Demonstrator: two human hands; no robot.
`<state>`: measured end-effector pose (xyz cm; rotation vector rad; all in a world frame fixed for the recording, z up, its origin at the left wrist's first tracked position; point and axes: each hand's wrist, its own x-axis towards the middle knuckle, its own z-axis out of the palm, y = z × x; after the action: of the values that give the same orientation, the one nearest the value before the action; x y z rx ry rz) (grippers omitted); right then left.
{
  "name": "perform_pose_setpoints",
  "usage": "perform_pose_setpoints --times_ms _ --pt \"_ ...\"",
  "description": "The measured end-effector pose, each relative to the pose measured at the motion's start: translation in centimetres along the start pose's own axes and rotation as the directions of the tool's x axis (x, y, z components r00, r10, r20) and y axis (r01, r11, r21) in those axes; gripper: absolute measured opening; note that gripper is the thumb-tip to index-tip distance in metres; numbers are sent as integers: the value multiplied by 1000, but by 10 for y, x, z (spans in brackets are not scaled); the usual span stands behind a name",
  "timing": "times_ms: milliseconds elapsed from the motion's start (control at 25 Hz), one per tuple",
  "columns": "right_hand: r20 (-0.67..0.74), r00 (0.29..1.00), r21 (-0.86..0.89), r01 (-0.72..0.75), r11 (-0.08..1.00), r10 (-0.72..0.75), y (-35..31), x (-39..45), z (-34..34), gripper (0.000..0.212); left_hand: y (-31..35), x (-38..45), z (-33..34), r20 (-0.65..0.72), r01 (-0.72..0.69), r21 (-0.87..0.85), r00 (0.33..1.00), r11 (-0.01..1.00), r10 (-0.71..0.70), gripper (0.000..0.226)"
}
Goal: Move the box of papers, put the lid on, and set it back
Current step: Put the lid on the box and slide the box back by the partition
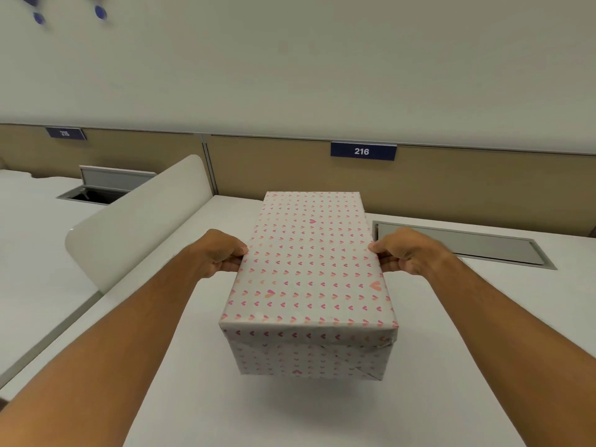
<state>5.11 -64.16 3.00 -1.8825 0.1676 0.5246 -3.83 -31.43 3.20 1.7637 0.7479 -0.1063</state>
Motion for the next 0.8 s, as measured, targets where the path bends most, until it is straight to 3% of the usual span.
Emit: perform_pose_setpoints --times_ms 280,800 --pt "32 999 5 41 999 -42 -40 30 66 13 10 36 -70 -59 -30 1 998 1000 30 6" --pt "-79 996 24 -30 999 31 -146 163 255 8 34 242 -224 -29 -43 86 999 995 46 13"
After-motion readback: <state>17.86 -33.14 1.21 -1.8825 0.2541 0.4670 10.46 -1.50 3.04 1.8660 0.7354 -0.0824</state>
